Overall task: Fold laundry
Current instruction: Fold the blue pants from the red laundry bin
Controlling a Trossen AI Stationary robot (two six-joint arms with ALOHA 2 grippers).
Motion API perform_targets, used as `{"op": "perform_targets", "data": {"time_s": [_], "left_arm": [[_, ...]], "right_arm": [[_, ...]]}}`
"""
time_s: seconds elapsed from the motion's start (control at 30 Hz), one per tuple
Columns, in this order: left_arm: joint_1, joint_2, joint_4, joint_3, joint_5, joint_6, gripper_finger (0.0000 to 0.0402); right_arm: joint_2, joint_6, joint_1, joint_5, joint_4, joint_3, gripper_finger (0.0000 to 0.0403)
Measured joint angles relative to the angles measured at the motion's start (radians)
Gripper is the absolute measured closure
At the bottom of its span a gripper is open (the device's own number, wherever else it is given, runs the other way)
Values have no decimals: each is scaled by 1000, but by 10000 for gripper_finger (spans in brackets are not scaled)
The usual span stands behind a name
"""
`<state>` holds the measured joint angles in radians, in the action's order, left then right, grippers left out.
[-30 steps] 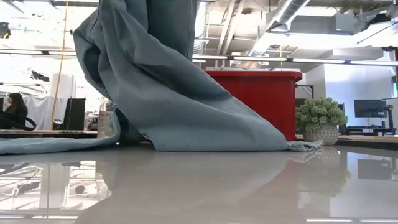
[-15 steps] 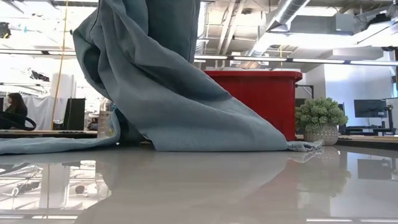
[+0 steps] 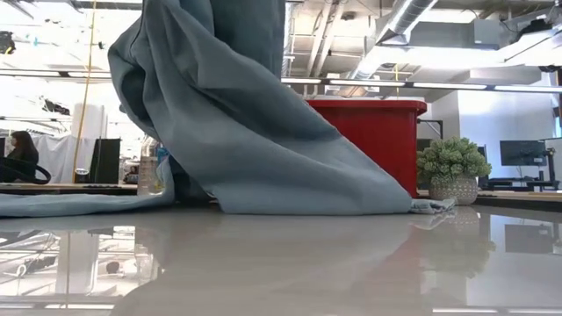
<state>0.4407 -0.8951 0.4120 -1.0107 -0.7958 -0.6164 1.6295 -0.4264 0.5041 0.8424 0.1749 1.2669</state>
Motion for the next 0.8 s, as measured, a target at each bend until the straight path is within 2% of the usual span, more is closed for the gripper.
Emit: {"op": "perform_targets", "data": {"time_s": [0.17,0.27,0.33,0.43,0.53,0.63,0.7,0.8], "left_arm": [[-13,0,3,0,7,24,401],[-18,7,4,0,11,34,401],[-24,14,4,0,10,40,401],[-34,18,11,0,7,41,401],[-43,20,27,0,11,42,401],[-58,20,27,0,17,46,401],[-68,20,27,0,24,46,401],[-83,20,27,0,35,47,401]], "right_arm": [[0,152,-11,0,-133,15,133],[0,279,-13,-1,-114,15,133],[0,303,-9,-2,-66,15,133],[0,302,-1,8,-50,15,133],[0,264,11,104,-50,15,136],[0,148,30,219,-28,25,148],[0,93,37,224,-16,27,156],[0,99,37,178,-17,27,165]]}}
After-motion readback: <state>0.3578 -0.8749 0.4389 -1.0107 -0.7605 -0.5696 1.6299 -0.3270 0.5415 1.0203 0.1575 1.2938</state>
